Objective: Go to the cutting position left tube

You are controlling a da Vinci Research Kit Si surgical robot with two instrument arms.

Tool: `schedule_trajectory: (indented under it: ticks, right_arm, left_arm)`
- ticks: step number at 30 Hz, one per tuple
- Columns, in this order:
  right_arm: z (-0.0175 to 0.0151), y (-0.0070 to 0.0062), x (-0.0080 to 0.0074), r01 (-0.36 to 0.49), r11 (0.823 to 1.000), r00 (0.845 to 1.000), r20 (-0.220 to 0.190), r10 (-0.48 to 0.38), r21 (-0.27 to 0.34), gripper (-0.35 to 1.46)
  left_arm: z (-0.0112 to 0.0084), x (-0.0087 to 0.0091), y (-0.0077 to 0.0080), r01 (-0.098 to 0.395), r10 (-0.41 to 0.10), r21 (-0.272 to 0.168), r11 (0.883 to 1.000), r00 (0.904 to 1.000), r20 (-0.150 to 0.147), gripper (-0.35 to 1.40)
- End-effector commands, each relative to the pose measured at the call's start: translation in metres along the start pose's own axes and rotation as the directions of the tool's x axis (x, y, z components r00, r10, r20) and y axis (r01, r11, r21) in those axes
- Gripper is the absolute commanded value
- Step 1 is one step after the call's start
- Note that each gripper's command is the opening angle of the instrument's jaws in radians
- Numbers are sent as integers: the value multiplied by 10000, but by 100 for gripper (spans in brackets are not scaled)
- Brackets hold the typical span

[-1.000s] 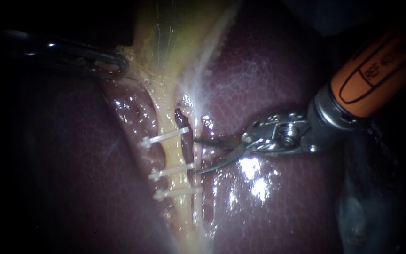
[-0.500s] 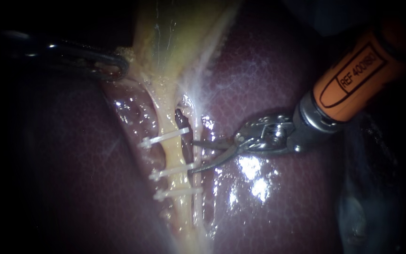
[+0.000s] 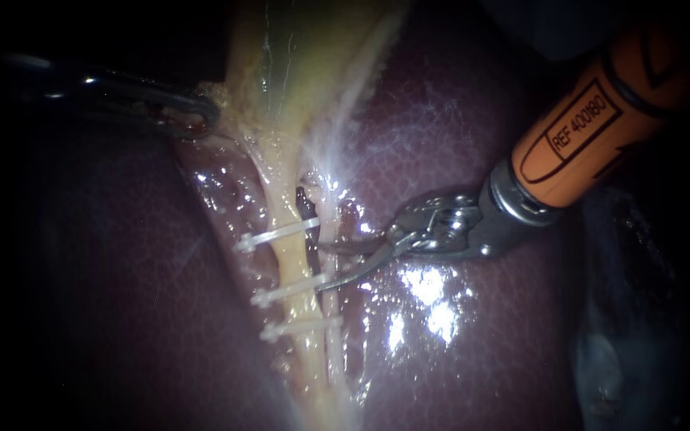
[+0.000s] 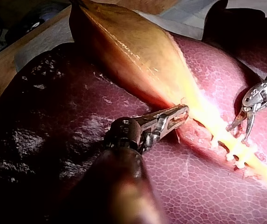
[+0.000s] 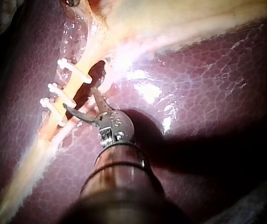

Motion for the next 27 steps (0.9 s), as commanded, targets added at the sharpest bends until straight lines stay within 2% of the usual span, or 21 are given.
schedule_trajectory:
  ticks: [1,8,12,15,23,27]
  right_arm:
    - [1,-1,2,9,9999,10000,-66,-8,110,131]
    - [9,-3,13,-255,9929,9985,-450,309,1165,131]
    - [14,-3,20,-220,9903,9985,-475,287,1370,131]
    - [21,-2,22,-208,9855,9971,-689,328,1686,131]
    - [31,-4,29,102,9509,9883,-1477,375,3094,129]
    - [36,-5,33,252,9394,9852,-1681,347,3418,129]
  left_arm:
    - [0,0,0,14,-14,2,10000,10000,-1,-35]
    - [0,1,0,10,-10,0,10000,10000,0,-35]
    - [1,1,0,67,-67,26,10000,10000,-4,-35]
    - [1,1,0,65,-65,24,10000,10000,-3,-35]
    - [1,2,1,63,-63,28,10000,10000,-4,-35]
    - [1,2,0,62,-62,28,10000,10000,-4,-35]
